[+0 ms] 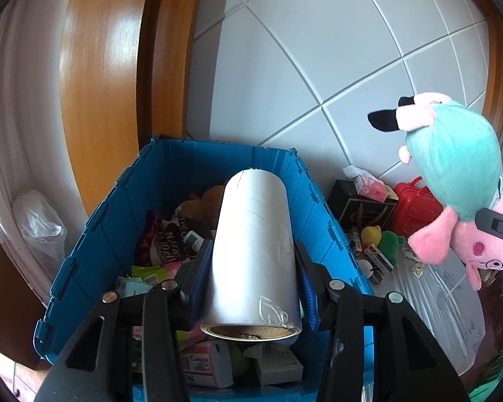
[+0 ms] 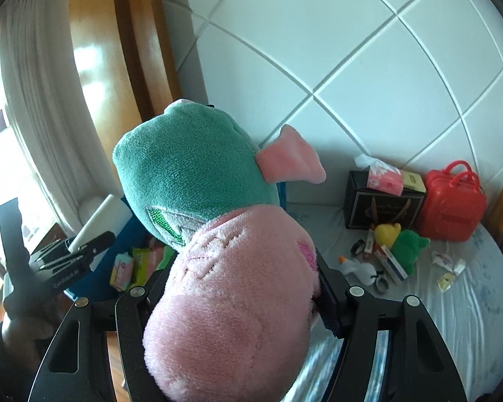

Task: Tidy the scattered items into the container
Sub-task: 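Lower the paper roll with the left gripper while the right lowers the pig plush into the crate, opening both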

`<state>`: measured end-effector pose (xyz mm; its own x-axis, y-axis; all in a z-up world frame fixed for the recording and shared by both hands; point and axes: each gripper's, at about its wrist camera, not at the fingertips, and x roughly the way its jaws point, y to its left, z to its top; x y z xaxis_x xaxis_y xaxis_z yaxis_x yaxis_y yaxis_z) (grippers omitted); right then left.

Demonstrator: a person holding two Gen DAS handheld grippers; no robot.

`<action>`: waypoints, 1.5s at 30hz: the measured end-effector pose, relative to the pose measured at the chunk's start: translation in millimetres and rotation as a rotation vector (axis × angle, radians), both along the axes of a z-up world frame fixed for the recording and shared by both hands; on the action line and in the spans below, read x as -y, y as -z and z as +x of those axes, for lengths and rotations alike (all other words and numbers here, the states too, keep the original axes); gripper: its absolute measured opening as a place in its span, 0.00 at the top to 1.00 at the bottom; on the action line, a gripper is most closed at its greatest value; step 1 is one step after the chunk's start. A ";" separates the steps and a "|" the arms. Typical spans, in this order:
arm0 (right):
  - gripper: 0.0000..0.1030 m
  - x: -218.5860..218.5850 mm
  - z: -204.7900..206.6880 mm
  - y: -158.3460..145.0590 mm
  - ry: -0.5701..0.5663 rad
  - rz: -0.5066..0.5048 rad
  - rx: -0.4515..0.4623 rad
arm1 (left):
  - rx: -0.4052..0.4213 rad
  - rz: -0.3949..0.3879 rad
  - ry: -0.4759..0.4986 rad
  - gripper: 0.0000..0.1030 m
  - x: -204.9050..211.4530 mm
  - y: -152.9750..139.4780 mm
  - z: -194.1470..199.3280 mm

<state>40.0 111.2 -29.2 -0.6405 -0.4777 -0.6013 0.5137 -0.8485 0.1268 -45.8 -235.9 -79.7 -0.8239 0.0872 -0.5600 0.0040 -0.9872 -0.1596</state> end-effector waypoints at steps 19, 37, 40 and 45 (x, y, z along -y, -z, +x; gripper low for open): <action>0.33 119.6 -43.1 -1.7 -0.141 0.060 0.003 | 0.053 0.011 -0.091 0.56 48.2 29.1 -9.6; 0.33 192.0 -87.9 20.7 -0.180 0.103 0.076 | 0.063 0.022 -0.110 0.56 79.9 31.7 -26.3; 0.33 199.1 -97.2 21.0 -0.174 0.102 0.082 | 0.063 0.017 -0.111 0.56 82.6 31.4 -31.1; 0.32 213.6 -114.7 11.0 -0.177 0.102 0.067 | 0.058 0.019 -0.098 0.56 85.1 28.8 -40.5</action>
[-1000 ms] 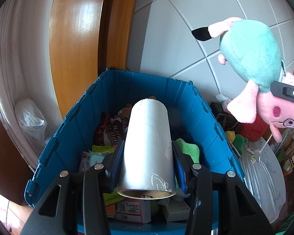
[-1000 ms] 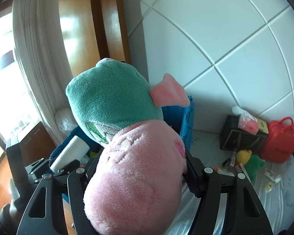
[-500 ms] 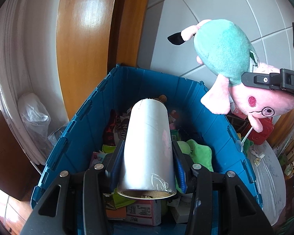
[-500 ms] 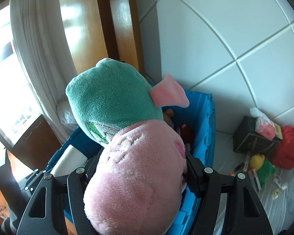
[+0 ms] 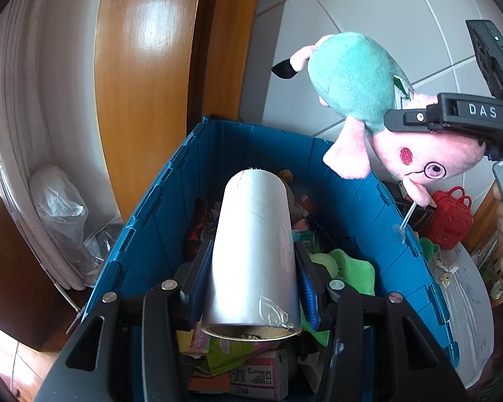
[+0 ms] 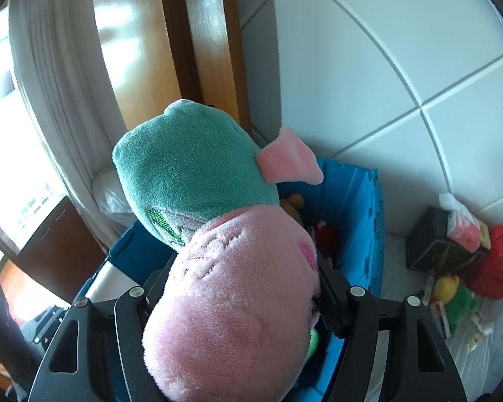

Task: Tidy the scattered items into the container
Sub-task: 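Lower the paper roll with the left gripper while the right lowers the pig plush into the crate, opening both, then withdraw both grippers from the crate toward the bed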

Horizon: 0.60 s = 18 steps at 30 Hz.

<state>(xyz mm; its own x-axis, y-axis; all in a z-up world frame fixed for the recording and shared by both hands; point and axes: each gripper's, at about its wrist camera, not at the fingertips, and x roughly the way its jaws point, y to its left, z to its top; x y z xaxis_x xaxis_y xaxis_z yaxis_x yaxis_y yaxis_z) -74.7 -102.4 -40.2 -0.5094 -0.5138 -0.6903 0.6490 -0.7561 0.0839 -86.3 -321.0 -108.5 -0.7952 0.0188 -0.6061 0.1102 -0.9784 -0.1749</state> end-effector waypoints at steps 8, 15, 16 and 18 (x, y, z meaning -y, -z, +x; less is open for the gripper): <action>0.00 11.2 -13.0 -14.9 -0.001 -0.030 -0.042 | 0.065 0.050 -0.050 0.00 9.9 4.9 -12.4; 0.00 -11.3 -9.0 -9.4 0.016 -0.034 -0.029 | 0.075 0.070 -0.065 0.00 12.3 12.5 -13.0; 0.00 -15.0 -8.2 -9.7 0.020 -0.038 -0.029 | 0.075 0.071 -0.061 0.00 9.3 11.8 -13.8; 0.00 -23.1 -7.1 -9.6 0.028 -0.046 -0.028 | 0.072 0.071 -0.058 0.00 3.0 10.4 -15.4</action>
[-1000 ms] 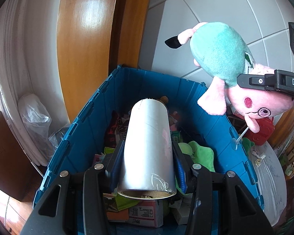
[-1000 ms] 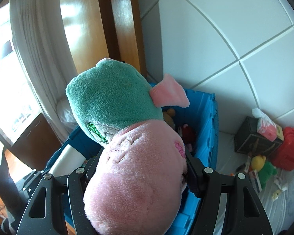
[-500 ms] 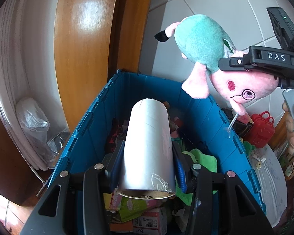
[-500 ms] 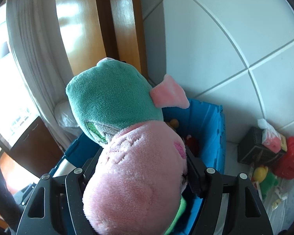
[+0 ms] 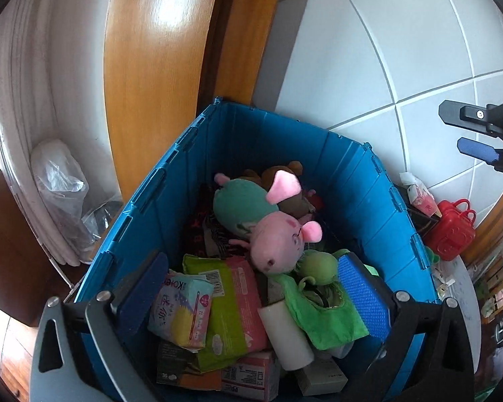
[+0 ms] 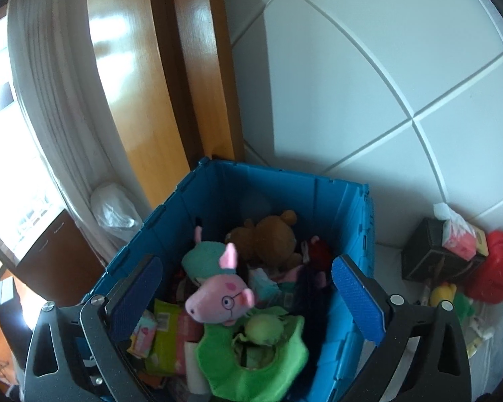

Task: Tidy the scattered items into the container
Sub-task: 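Withdraw both grippers from the crate toward the bed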

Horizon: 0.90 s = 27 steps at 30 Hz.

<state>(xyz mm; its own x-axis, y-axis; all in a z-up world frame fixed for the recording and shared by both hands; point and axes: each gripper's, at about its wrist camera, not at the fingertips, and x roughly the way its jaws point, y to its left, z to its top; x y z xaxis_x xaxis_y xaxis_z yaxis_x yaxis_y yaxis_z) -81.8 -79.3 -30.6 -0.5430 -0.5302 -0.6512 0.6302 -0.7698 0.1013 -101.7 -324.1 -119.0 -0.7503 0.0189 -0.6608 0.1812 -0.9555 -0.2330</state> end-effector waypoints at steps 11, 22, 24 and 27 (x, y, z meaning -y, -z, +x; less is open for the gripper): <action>0.00 -37.3 10.6 19.5 0.019 -0.013 0.028 | -0.016 -0.040 0.025 0.00 -36.3 -6.1 7.9; 0.00 -108.9 14.4 34.1 0.054 -0.083 0.061 | -0.038 -0.114 0.099 0.00 -109.6 -26.7 12.2; 0.00 -124.6 13.5 34.0 0.063 -0.091 0.061 | -0.044 -0.115 0.113 0.00 -126.7 -30.1 12.8; 0.00 -153.3 12.1 35.2 0.078 -0.098 0.063 | -0.047 -0.121 0.130 0.00 -153.8 -34.1 13.7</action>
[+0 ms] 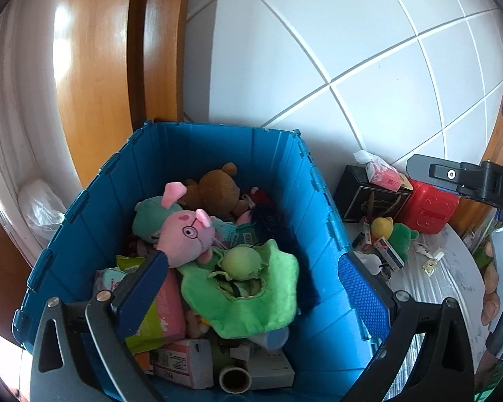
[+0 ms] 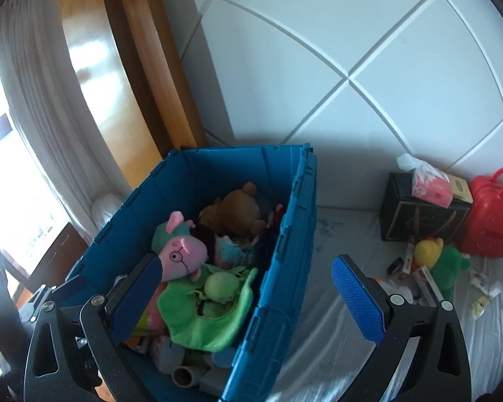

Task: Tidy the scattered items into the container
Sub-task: 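Withdraw both grippers from the crate toward the bed, then move the left gripper to the white goose plush while the right approaches the white carton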

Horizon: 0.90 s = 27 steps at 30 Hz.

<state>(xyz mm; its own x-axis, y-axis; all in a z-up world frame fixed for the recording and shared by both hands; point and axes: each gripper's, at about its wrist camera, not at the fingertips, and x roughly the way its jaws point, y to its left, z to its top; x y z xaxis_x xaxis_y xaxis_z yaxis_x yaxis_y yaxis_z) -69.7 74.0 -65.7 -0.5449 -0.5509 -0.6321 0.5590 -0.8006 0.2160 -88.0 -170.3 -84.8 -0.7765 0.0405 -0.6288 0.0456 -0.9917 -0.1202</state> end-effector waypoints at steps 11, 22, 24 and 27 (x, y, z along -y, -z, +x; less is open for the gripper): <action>0.00 -106.9 -10.3 10.5 0.074 0.000 0.001 | 0.014 -0.010 0.083 0.00 -100.0 -6.4 -1.0; 0.00 -225.1 -35.4 45.7 0.179 0.036 0.047 | 0.056 -0.025 0.131 0.00 -192.4 16.2 -21.7; 0.00 -248.7 -42.5 55.3 0.204 0.043 0.060 | 0.072 -0.027 0.135 0.00 -208.7 26.0 -28.5; 0.00 -282.1 -53.6 70.9 0.239 0.057 0.077 | 0.091 -0.031 0.141 0.00 -234.3 41.9 -42.0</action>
<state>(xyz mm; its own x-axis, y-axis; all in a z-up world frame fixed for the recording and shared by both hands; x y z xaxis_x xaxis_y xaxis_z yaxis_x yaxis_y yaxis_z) -123.3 356.1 -136.6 -0.6045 -0.3749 -0.7029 0.3362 -0.9200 0.2015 -130.0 64.0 -126.8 -0.7044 0.1240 -0.6989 -0.0846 -0.9923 -0.0908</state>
